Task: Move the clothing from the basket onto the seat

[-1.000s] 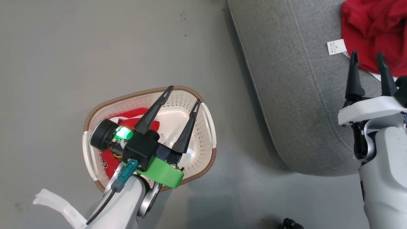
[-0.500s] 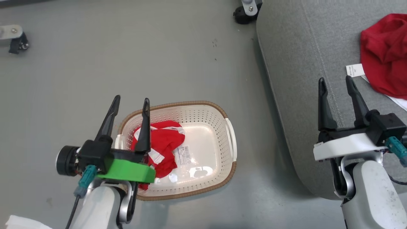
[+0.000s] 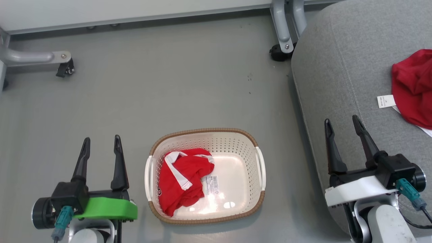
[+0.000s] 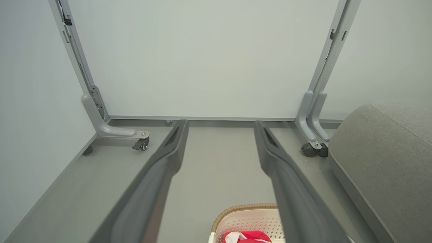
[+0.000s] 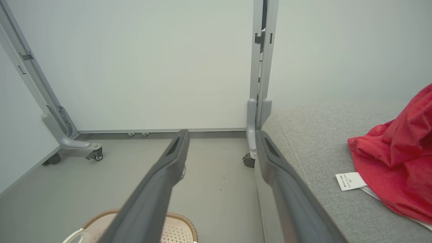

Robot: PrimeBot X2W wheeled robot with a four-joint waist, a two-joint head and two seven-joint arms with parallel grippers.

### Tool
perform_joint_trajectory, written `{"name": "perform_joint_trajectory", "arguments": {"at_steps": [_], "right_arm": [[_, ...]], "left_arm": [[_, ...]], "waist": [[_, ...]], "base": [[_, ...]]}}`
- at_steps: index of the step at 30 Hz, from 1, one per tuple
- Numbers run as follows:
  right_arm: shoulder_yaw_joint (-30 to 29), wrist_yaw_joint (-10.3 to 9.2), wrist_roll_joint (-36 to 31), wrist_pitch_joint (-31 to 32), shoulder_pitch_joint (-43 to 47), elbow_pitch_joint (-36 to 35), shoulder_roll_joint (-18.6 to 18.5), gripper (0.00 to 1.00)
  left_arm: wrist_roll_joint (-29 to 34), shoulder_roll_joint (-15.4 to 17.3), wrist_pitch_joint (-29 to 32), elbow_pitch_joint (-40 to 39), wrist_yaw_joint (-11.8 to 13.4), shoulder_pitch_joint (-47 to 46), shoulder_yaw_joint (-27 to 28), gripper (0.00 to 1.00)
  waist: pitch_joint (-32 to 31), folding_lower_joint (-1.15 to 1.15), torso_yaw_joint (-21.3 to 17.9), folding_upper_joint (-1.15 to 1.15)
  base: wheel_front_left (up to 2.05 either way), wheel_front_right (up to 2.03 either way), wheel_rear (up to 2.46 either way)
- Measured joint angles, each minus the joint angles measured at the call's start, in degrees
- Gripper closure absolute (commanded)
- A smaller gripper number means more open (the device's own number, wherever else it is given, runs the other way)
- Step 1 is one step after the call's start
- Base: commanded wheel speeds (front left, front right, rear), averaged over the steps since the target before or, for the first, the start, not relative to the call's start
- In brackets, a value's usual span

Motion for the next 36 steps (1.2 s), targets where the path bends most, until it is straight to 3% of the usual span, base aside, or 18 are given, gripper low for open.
{"name": "perform_joint_trajectory", "arguments": {"at_steps": [16,36], "right_arm": [[0.84,-0.01,-0.45,5.13,8.94,-4.75,0.12,0.00],[1.69,-0.01,1.00,7.50,11.82,-6.75,0.15,0.00]], "left_arm": [[2.74,-1.49,-0.08,2.48,-4.04,6.79,1.76,0.00],[2.63,-1.85,-0.08,5.31,-4.86,8.21,2.21,0.00]], "waist": [[-8.50,0.00,0.92,0.00],[-11.71,0.00,1.97,0.00]], "base": [[0.00,0.00,0.00],[0.00,0.00,0.00]]}}
